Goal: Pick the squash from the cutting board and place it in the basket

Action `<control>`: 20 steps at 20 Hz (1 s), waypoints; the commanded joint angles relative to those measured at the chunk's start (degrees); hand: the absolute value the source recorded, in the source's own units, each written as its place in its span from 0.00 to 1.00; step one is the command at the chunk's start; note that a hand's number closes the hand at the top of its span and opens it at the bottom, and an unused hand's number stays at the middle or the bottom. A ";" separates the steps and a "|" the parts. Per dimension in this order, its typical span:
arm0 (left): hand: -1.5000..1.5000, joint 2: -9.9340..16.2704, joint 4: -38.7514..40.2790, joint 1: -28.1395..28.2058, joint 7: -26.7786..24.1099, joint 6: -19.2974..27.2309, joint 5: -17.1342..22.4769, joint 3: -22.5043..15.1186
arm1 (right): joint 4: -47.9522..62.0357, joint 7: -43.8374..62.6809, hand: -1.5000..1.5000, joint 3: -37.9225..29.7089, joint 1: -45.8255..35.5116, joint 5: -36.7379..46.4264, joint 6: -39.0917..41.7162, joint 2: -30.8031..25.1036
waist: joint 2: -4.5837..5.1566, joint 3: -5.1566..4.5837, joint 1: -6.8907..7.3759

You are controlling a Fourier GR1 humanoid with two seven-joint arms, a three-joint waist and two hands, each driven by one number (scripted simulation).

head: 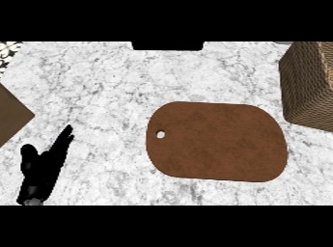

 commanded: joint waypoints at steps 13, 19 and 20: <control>0.50 0.16 4.19 3.98 0.63 -2.68 0.67 1.64 | 13.68 -15.21 0.00 -2.28 0.45 -1.53 -1.24 -10.01 | 0.32 -0.66 -0.23; 0.50 -1.61 5.22 2.34 2.00 -1.34 -0.36 0.97 | 16.52 -14.52 0.00 -8.83 0.66 -7.28 0.22 -14.64 | 0.30 -0.66 -0.98; 0.50 -0.98 5.85 2.30 2.23 -1.01 -0.59 1.90 | 14.79 -12.36 0.00 -7.71 1.59 -6.34 0.23 -14.70 | 0.12 -0.72 -1.27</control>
